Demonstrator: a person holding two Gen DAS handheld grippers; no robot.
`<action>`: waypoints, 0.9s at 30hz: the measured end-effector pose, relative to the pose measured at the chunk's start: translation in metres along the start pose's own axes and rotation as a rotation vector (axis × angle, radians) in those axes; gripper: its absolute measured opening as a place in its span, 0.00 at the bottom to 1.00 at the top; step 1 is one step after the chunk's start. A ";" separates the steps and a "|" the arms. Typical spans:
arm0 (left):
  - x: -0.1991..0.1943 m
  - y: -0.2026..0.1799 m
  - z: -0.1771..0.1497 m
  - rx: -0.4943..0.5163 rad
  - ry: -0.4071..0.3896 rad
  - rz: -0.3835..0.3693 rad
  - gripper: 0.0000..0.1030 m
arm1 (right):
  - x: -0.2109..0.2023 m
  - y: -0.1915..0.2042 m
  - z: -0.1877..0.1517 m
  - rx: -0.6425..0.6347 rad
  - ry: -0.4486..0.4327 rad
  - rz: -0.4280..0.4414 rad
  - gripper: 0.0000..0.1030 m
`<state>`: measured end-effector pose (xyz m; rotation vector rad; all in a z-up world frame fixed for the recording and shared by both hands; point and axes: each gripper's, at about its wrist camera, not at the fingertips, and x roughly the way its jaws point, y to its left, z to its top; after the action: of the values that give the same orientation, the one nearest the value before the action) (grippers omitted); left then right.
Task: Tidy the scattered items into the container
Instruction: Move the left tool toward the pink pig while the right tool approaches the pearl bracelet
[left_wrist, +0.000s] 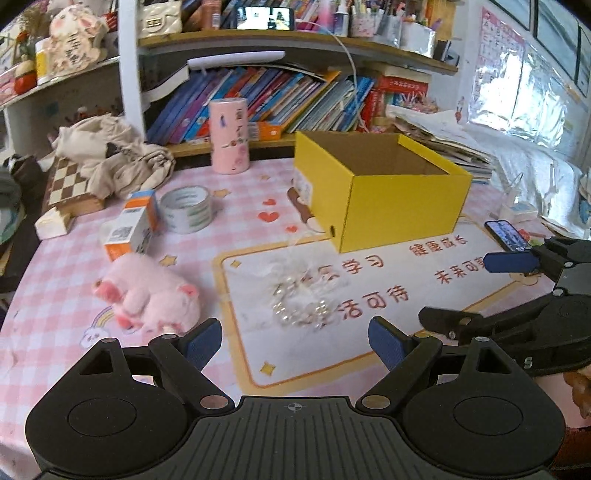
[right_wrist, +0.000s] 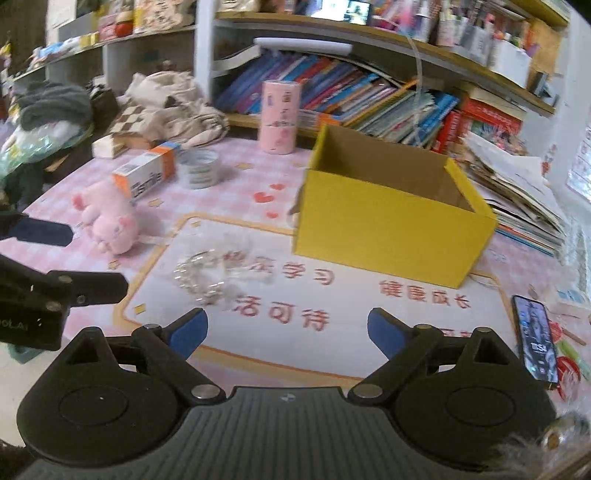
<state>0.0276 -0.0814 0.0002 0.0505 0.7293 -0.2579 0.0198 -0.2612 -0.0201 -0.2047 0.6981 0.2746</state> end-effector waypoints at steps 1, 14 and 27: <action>-0.001 0.003 -0.002 -0.006 0.000 0.004 0.86 | 0.000 0.005 0.000 -0.009 0.002 0.007 0.91; -0.016 0.041 -0.013 -0.094 0.005 0.067 0.86 | 0.011 0.044 0.013 -0.077 0.015 0.078 0.92; -0.005 0.066 -0.017 -0.162 0.048 0.107 0.86 | 0.035 0.058 0.022 -0.106 0.058 0.127 0.92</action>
<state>0.0296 -0.0141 -0.0125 -0.0583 0.7906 -0.0957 0.0402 -0.1939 -0.0325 -0.2702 0.7557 0.4286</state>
